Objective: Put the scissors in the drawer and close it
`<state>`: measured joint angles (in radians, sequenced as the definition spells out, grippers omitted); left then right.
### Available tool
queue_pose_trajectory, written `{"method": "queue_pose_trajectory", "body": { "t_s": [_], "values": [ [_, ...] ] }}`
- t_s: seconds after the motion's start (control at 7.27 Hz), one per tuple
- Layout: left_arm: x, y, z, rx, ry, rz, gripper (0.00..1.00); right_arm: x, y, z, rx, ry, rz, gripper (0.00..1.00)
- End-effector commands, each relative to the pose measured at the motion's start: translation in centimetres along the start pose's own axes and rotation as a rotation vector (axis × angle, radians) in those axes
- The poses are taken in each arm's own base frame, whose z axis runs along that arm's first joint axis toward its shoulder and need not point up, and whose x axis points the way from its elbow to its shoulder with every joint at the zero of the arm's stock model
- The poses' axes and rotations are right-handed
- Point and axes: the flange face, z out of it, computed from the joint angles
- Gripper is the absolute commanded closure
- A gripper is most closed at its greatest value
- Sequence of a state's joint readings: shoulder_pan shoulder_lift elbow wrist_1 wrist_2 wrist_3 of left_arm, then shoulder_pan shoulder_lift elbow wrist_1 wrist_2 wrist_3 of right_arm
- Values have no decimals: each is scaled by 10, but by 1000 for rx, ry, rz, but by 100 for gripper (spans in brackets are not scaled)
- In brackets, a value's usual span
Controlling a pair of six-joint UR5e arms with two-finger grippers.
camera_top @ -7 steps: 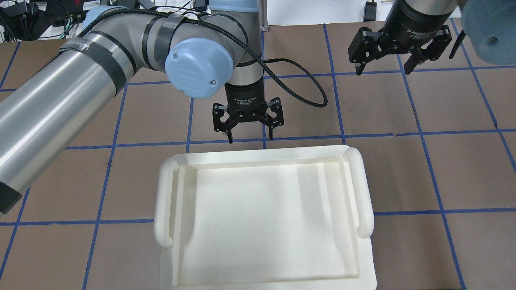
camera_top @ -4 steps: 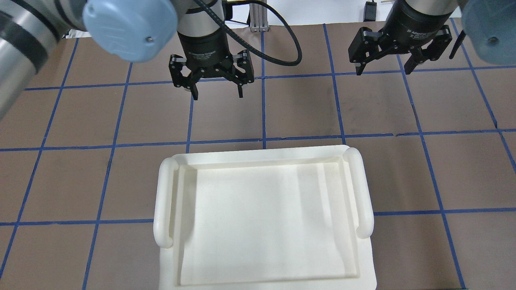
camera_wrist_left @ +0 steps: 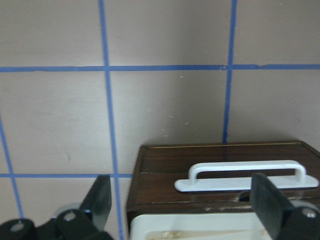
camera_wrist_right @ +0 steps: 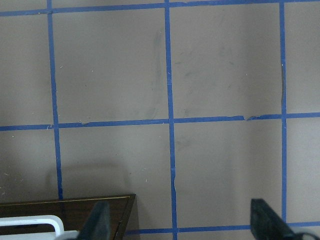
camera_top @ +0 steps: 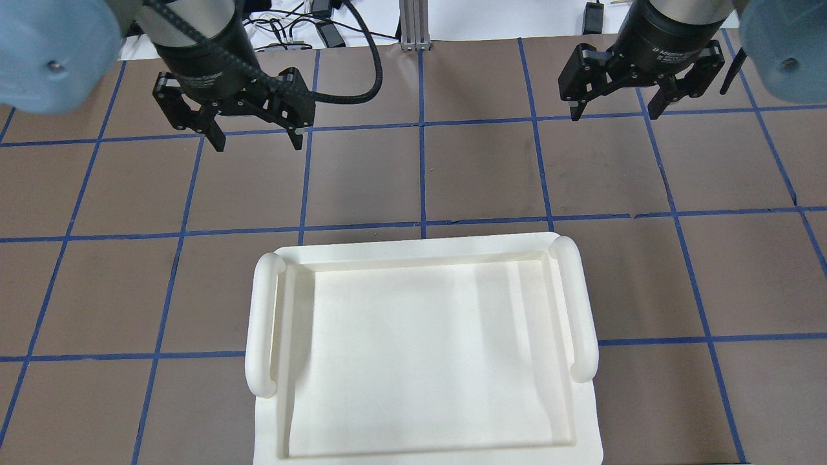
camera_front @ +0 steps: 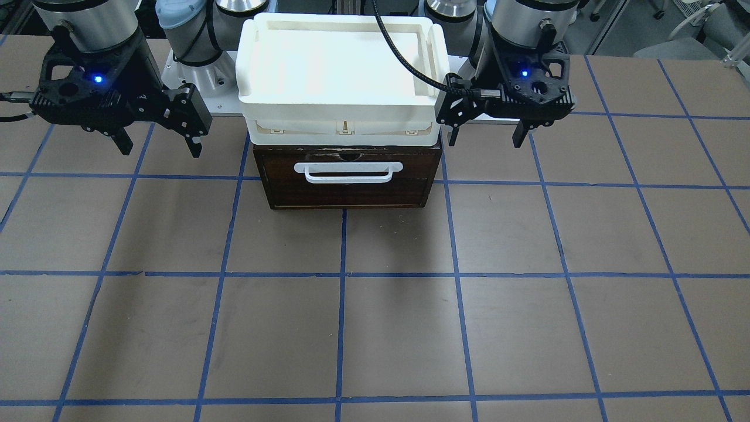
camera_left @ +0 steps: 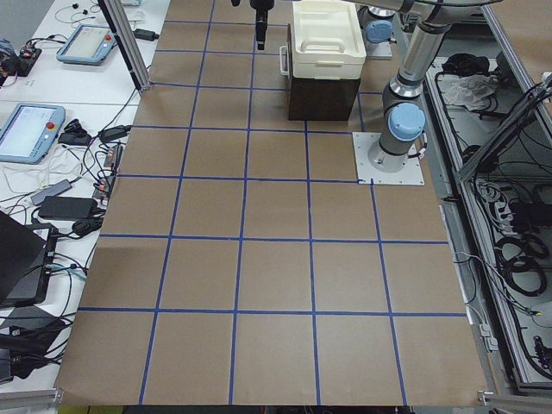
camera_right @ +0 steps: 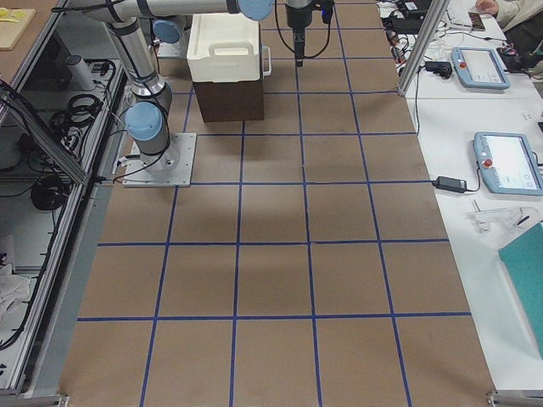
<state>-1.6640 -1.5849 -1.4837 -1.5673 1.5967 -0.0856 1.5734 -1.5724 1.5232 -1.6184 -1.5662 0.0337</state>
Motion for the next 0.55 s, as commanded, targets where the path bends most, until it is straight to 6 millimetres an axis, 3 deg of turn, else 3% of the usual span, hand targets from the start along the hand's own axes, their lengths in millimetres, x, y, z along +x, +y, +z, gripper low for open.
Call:
{"method": "queue_pose_trajectory", "body": {
  "t_s": [0.0, 0.41],
  "values": [
    [-9, -1, 0, 37, -2, -13, 0, 0, 0, 0, -3, 0, 0, 0],
    [-10, 0, -4, 45, 12, -19, 0, 0, 0, 1, -3, 0, 0, 0]
  ]
}}
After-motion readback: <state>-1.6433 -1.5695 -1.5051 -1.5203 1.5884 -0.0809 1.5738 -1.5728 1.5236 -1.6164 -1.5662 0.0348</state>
